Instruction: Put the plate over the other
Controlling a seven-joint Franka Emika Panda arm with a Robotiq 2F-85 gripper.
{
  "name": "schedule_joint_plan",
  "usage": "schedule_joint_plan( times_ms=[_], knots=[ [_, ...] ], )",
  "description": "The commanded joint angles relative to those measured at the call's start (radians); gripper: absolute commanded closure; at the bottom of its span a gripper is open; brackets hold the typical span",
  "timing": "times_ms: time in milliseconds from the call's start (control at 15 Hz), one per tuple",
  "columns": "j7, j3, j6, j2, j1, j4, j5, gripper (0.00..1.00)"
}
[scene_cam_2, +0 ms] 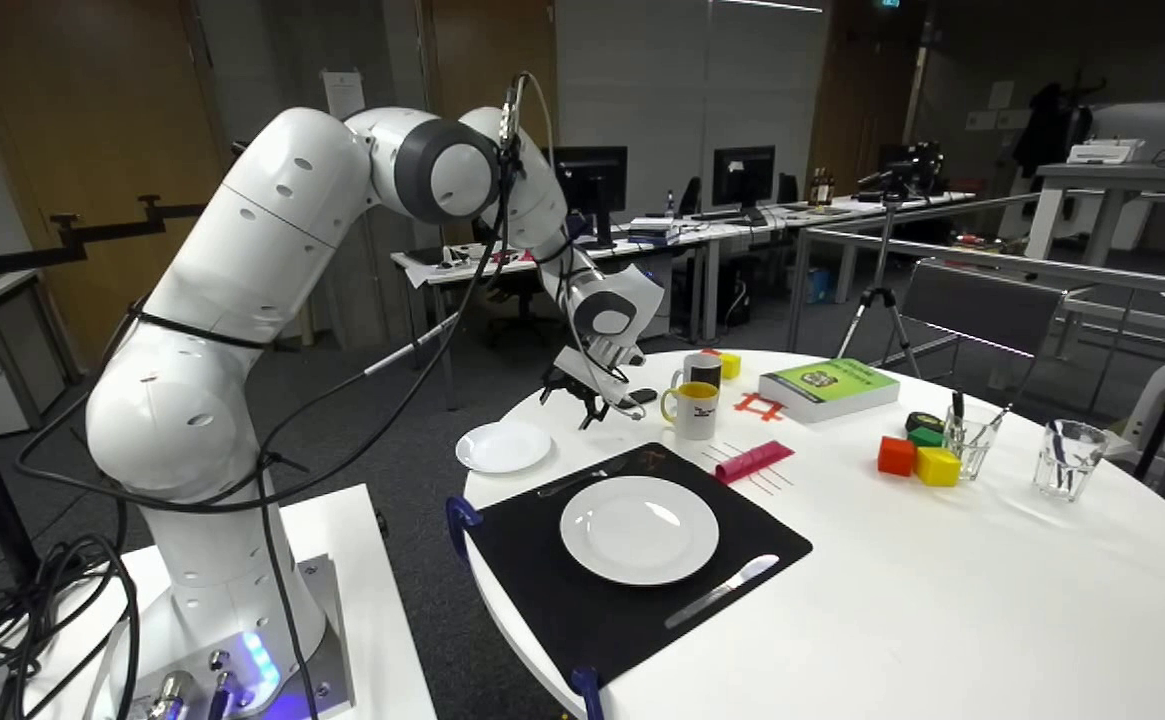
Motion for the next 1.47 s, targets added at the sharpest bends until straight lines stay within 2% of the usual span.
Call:
schedule_joint_plan(
  times_ms=[0, 600, 1400],
  knots=[
    [0.063, 0.001, -0.005, 0.048, 0.034, 0.035, -0.069, 0.0],
    [0.096, 0.022, -0.047, 0.13, 0.058, 0.107, -0.145, 0.0],
    [0.028, 0.068, -0.199, 0.183, 0.031, 0.201, -0.113, 0.0]
  ],
)
